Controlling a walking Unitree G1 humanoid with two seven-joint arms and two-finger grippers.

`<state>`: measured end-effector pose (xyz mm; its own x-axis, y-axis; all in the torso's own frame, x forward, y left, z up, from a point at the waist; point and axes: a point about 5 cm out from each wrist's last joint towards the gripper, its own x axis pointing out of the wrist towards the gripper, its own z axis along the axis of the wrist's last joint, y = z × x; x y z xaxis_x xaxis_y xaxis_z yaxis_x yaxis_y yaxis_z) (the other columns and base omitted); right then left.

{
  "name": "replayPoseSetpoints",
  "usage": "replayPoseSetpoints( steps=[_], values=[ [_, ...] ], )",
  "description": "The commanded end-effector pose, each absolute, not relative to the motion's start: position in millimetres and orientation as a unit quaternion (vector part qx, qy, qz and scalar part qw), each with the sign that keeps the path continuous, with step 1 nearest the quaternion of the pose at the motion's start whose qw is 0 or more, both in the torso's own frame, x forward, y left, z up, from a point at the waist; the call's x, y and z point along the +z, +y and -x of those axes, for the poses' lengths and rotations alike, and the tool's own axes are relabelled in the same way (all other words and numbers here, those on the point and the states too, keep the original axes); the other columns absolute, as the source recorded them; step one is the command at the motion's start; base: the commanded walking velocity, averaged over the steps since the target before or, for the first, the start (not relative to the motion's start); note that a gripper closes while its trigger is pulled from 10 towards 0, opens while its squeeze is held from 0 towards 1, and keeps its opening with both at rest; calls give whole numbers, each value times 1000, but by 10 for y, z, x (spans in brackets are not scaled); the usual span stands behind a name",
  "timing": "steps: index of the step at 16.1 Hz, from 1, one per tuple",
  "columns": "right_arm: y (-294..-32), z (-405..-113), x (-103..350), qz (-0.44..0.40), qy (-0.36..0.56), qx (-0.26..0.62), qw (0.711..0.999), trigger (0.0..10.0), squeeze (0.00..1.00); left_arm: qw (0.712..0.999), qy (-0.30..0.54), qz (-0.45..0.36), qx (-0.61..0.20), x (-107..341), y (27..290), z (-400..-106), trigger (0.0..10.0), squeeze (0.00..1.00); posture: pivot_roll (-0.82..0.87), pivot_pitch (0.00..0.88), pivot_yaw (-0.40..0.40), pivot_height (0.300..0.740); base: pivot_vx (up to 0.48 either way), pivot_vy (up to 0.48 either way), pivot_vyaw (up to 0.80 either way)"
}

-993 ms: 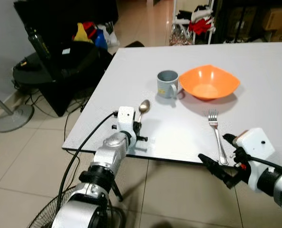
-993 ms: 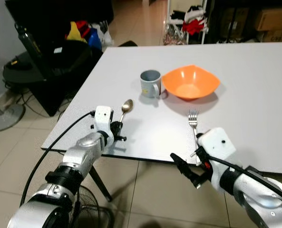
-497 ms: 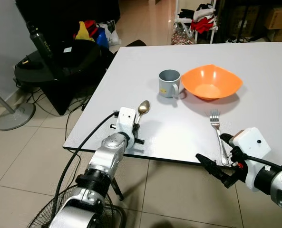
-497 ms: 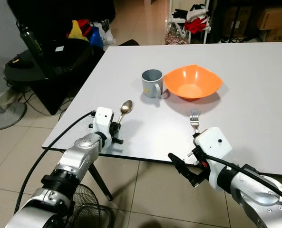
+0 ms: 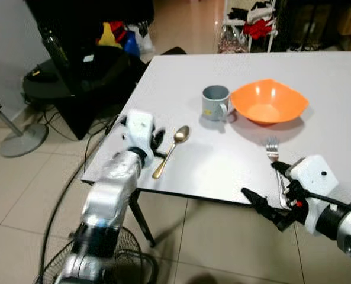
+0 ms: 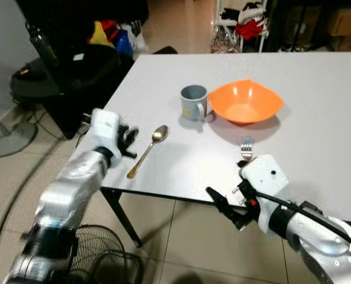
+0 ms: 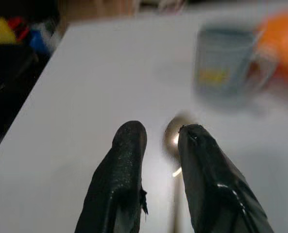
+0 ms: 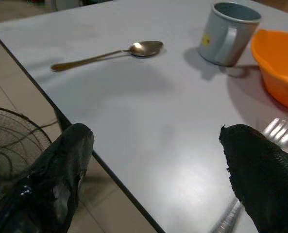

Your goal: Setting the table

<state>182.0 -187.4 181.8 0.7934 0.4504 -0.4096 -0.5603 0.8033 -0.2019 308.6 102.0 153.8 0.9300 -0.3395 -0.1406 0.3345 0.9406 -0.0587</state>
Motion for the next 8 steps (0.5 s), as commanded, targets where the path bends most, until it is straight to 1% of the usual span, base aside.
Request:
replayPoseSetpoints(
  steps=[1,2,3,4,5,6,7,8],
  values=[
    [-1847,-1812,1853,156,164,276,934,10000,0,980,65,32,-186,1606,1016,-3043,10000,0,-104,0,140,740,0,0,0],
    [-1798,-1819,1824,150,163,279,934,10000,0,974,42,62,-216,1699,974,-2885,10000,0,-89,0,136,740,0,0,0],
    [-1726,-1859,1792,140,151,270,941,10000,0,979,42,54,-192,1658,1077,-2809,10000,0,-80,0,133,740,0,0,0],
    [-1650,-1907,1770,116,134,251,952,10000,0,987,45,44,-145,1609,1234,-2781,10000,0,-72,0,125,740,0,0,0],
    [-1631,-1937,1750,99,129,231,959,10000,565,990,39,34,-131,1605,1296,-2770,10000,0,-53,0,113,740,0,0,0],
    [-1565,-1992,1679,74,125,201,969,10000,1000,994,25,-8,-110,1619,1412,-2708,10000,0,-19,0,95,740,0,-266,0],
    [-1554,-2035,1656,55,114,173,977,10000,1000,995,16,-13,-101,1662,1457,-2649,10000,0,15,0,72,740,0,-480,0],
    [-1576,-2113,1655,33,85,121,988,10000,1000,996,12,-8,-84,1706,1514,-2547,10000,0,47,0,53,740,0,-480,0]
  ],
)
